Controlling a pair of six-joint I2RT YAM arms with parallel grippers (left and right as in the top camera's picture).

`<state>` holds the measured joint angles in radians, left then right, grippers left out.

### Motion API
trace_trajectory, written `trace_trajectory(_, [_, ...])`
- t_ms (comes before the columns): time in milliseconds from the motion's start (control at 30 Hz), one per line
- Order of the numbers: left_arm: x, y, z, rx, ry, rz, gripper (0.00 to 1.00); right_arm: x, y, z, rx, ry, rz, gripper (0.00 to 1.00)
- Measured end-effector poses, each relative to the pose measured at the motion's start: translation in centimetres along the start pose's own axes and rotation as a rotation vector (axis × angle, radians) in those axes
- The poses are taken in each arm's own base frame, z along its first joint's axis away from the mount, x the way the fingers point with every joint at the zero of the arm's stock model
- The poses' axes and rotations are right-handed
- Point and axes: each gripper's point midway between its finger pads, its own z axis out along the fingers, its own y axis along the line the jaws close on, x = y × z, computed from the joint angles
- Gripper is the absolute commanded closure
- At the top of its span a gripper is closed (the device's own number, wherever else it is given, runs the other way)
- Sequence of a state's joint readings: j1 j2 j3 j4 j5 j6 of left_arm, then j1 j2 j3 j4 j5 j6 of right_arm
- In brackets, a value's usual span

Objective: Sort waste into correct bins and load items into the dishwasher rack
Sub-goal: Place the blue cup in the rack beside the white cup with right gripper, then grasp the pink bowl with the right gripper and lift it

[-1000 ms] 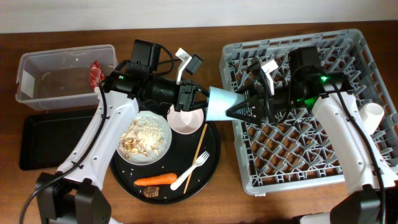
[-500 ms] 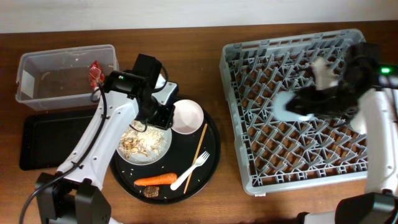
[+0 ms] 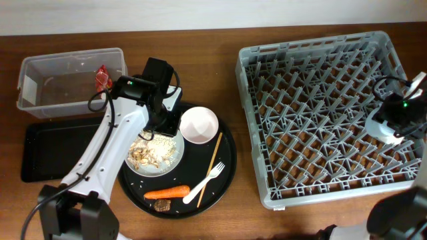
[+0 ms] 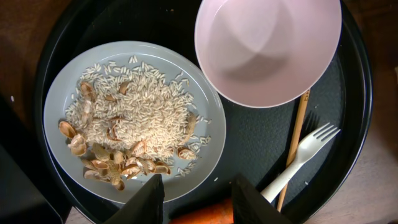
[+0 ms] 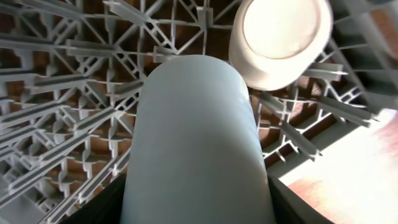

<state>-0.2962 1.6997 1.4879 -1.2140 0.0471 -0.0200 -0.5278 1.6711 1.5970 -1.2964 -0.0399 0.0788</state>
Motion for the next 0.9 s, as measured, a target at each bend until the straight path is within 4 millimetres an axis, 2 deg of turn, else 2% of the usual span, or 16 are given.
trace_trajectory(33, [0.0,0.0,0.0,0.0,0.0,0.0,0.65,0.0,-0.1,1.0,0.005,0.029,0.002,0.41])
trace_trajectory(100, [0.0,0.0,0.0,0.0,0.0,0.0,0.65,0.0,-0.1,1.9,0.007,0.053,0.001,0.33])
trace_trajectory(133, [0.0,0.0,0.0,0.0,0.0,0.0,0.65,-0.2,-0.1,2.3,0.006,0.059,0.006,0.22])
trace_trajectory(167, [0.0,0.0,0.0,0.0,0.0,0.0,0.65,-0.2,0.0,2.6,0.003,0.064,0.01,0.01])
trace_trajectory(400, [0.0,0.0,0.0,0.0,0.0,0.0,0.64,-0.1,0.2,3.2,-0.014,0.087,0.016,0.01])
trace_trajectory(500, [0.0,0.0,0.0,0.0,0.0,0.0,0.63,1.4,1.2,3.0,-0.068,0.147,0.023,0.01])
trace_trajectory(533, [0.0,0.0,0.0,0.0,0.0,0.0,0.53,1.8,1.6,2.9,-0.095,0.166,0.023,0.01])
trace_trajectory(567, [-0.1,0.0,0.0,0.001,-0.005,-0.001,0.47,2.4,2.5,2.7,-0.136,0.193,0.008,0.01])
trace_trajectory(633, [-0.8,0.0,0.0,0.002,-0.032,-0.024,0.41,3.4,4.5,2.3,-0.191,0.222,-0.045,0.01])
trace_trajectory(700, [-1.9,-0.1,-0.1,0.005,-0.078,-0.06,0.41,4.2,7.5,1.6,-0.233,0.218,-0.139,0.01])
trace_trajectory(767, [-3.2,-0.1,-0.2,0.01,-0.128,-0.099,0.41,5.8,11.5,-0.1,-0.276,0.189,-0.277,0.01])
trace_trajectory(800, [-3.4,-0.1,-0.2,0.013,-0.136,-0.105,0.41,6.4,13.0,-0.8,-0.292,0.176,-0.33,0.01])
trace_trajectory(833, [-3.6,-0.2,-0.1,0.021,-0.144,-0.112,0.41,7.7,15.3,-1.7,-0.316,0.16,-0.413,0.01])
trace_trajectory(900, [-3.7,-0.4,0.9,0.034,-0.117,-0.124,0.41,9.2,17.9,-2.2,-0.342,0.155,-0.506,0.01])
